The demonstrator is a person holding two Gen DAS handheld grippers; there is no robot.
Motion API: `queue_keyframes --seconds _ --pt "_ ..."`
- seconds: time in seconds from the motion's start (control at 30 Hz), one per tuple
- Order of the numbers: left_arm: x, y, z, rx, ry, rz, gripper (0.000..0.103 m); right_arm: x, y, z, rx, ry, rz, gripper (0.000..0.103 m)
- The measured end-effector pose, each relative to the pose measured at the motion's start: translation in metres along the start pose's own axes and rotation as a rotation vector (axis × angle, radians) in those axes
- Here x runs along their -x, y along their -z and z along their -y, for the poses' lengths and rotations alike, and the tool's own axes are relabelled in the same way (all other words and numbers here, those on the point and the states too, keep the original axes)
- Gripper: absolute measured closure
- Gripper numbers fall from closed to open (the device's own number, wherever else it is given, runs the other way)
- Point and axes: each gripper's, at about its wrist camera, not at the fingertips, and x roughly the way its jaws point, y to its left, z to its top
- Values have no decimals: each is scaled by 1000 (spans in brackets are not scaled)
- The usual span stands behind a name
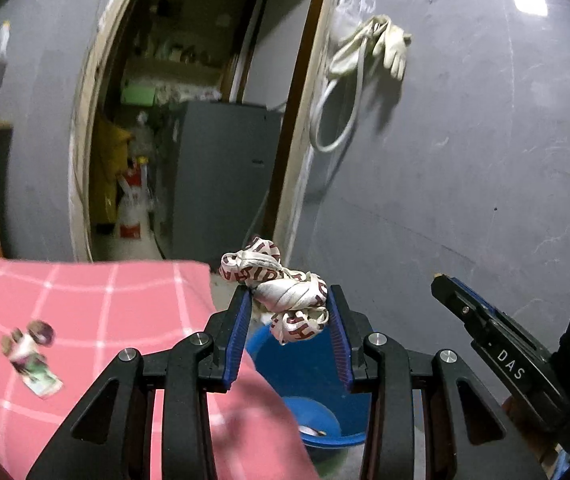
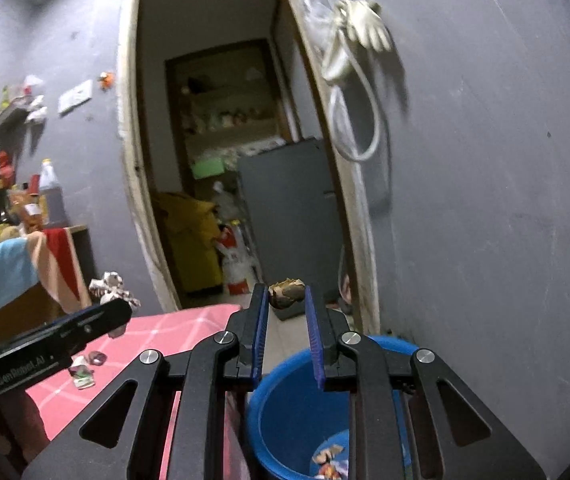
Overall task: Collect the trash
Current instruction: 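Carry the brown lump and white wrapper over the blue bucket, then open both grippers over the blue bucket to drop the items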
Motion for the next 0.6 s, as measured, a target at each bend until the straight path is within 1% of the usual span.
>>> queue_keyframes --seconds 0.27,0.53,0.6 --pt "-41 7 0 67 58 -163 70 -17 10 18 -65 44 -118 85" --pt "-66 16 -6 127 84 -264 69 -31 18 28 -122 56 -201 85" --pt "-71 18 -8 153 92 -289 68 -34 18 30 -134 61 -213 81"
